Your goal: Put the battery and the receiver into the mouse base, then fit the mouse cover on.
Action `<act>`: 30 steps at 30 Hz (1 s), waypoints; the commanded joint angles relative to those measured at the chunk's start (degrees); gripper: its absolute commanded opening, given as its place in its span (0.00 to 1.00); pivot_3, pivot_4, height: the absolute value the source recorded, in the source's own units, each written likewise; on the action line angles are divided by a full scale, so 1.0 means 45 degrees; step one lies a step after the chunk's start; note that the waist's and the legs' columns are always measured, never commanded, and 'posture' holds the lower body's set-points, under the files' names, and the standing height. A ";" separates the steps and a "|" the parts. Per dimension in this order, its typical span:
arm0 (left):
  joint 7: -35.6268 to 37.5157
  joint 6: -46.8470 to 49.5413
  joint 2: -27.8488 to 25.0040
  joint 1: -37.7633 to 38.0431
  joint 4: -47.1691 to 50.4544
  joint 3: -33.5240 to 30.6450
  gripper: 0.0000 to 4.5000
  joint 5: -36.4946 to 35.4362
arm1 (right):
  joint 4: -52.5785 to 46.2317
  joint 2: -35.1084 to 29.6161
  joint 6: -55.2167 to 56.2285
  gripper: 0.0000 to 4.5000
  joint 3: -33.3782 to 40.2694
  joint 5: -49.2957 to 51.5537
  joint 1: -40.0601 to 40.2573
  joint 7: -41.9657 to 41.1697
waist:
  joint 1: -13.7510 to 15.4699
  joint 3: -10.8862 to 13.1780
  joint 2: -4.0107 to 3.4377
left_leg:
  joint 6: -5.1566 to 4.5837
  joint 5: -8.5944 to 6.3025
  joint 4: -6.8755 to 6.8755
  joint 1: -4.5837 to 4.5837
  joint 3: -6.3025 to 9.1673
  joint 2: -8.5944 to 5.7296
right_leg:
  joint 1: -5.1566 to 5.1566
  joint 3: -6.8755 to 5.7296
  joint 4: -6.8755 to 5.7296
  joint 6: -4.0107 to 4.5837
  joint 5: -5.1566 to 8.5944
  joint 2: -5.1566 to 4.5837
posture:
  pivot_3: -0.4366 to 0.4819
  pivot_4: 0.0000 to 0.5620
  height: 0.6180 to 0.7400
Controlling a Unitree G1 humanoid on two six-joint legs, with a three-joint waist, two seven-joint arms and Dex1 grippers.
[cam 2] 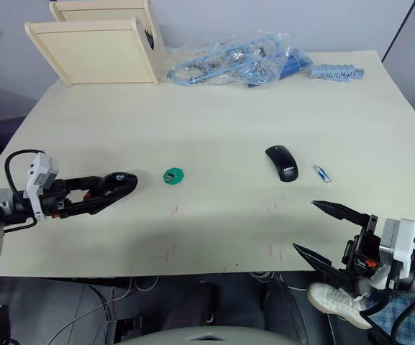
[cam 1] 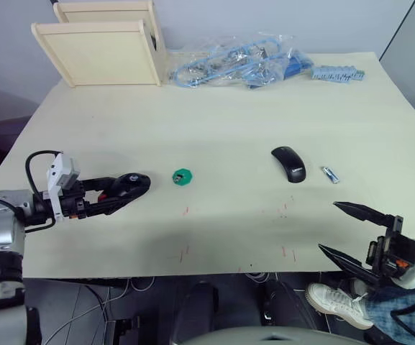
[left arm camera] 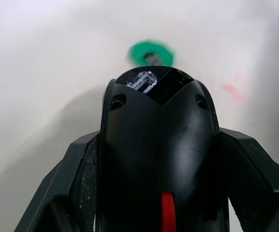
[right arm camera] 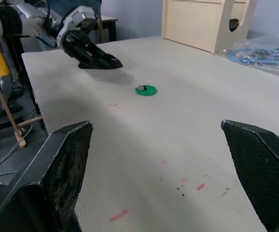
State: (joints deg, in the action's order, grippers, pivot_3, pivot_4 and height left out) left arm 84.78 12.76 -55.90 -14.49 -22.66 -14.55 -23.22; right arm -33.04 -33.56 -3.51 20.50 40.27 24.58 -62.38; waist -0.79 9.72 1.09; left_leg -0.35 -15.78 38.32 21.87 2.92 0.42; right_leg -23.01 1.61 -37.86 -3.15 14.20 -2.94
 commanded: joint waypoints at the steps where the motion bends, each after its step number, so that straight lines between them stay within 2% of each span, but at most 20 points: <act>1: -0.0050 0.0715 -0.0372 0.0769 0.3362 -0.0247 0.65 -0.0741 | 0.0356 -0.0200 0.0317 1.00 0.0144 0.0024 -0.0225 -0.0341 | 0.0012 0.0003 -0.0005 | 0.0000 0.0000 0.0000 -0.0001 0.0002 0.0003 | 0.0000 0.0002 0.0000 0.0000 0.0000 -0.0003 | 0.48 0.27 1.00; 6: -0.1315 0.1743 0.0001 0.0985 0.6721 0.0541 0.65 -0.0843 | 0.0774 -0.0329 0.0454 1.00 0.0309 -0.0010 -0.0355 -0.0665 | 0.0038 0.0003 -0.0006 | 0.0000 0.0000 0.0000 -0.0002 -0.0003 -0.0002 | 0.0002 0.0004 -0.0001 -0.0001 0.0000 -0.0013 | 0.48 0.27 1.00; 11: -0.3122 0.2969 0.0127 0.0728 0.9319 0.2025 0.65 -0.0028 | 0.0882 -0.0421 0.0594 1.00 0.0543 -0.0044 -0.0197 -0.0757 | 0.0000 0.0006 -0.0011 | 0.0000 0.0000 -0.0001 -0.0006 -0.0006 -0.0014 | 0.0001 0.0010 -0.0003 -0.0001 0.0000 -0.0001 | 0.48 0.27 1.00; 15: -0.4014 0.4121 0.0276 0.0099 0.9940 0.3160 0.65 0.0306 | 0.0899 -0.0513 0.0604 1.00 0.0700 -0.0014 -0.0115 -0.0792 | 0.0004 0.0007 -0.0012 | 0.0000 0.0000 0.0000 -0.0007 -0.0006 -0.0020 | 0.0001 0.0011 -0.0005 -0.0001 0.0000 0.0011 | 0.48 0.27 1.00; 17: -0.4658 0.4363 0.0938 -0.0131 1.0518 0.4299 0.65 0.0713 | 0.0961 -0.0657 0.0596 1.00 0.0874 -0.0056 -0.0032 -0.0868 | 0.0007 0.0007 -0.0012 | 0.0000 0.0000 0.0000 -0.0007 -0.0008 -0.0022 | 0.0001 0.0011 -0.0005 -0.0001 0.0000 0.0011 | 0.48 0.27 1.00; 20: -0.5379 0.4634 0.1655 -0.0515 1.0587 0.5100 0.65 0.1127 | 0.0899 -0.0865 0.0462 1.00 0.1111 -0.0023 0.0114 -0.0934 | 0.0034 0.0005 -0.0016 | 0.0000 0.0000 0.0001 -0.0007 -0.0012 -0.0027 | 0.0003 0.0016 -0.0003 -0.0003 0.0000 0.0007 | 0.48 0.27 1.00; 30: -0.5667 0.4107 0.2801 -0.1290 1.0013 0.7005 0.65 0.2211 | 0.0963 -0.1780 -0.0091 1.00 0.1983 0.0469 0.0241 -0.1256 | 0.0033 0.0009 -0.0015 | -0.0001 0.0001 0.0003 -0.0005 -0.0013 -0.0029 | 0.0003 0.0022 -0.0003 -0.0002 0.0000 0.0014 | 0.48 0.27 1.00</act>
State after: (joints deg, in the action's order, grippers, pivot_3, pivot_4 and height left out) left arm 59.06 32.33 -43.87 -19.30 21.42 16.25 -13.62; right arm -28.07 -40.81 -3.67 26.73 40.87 25.58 -67.29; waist -0.64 9.76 1.03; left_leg -0.35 -15.78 38.33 21.85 2.86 0.29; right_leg -22.99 1.71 -37.87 -3.15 14.20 -2.87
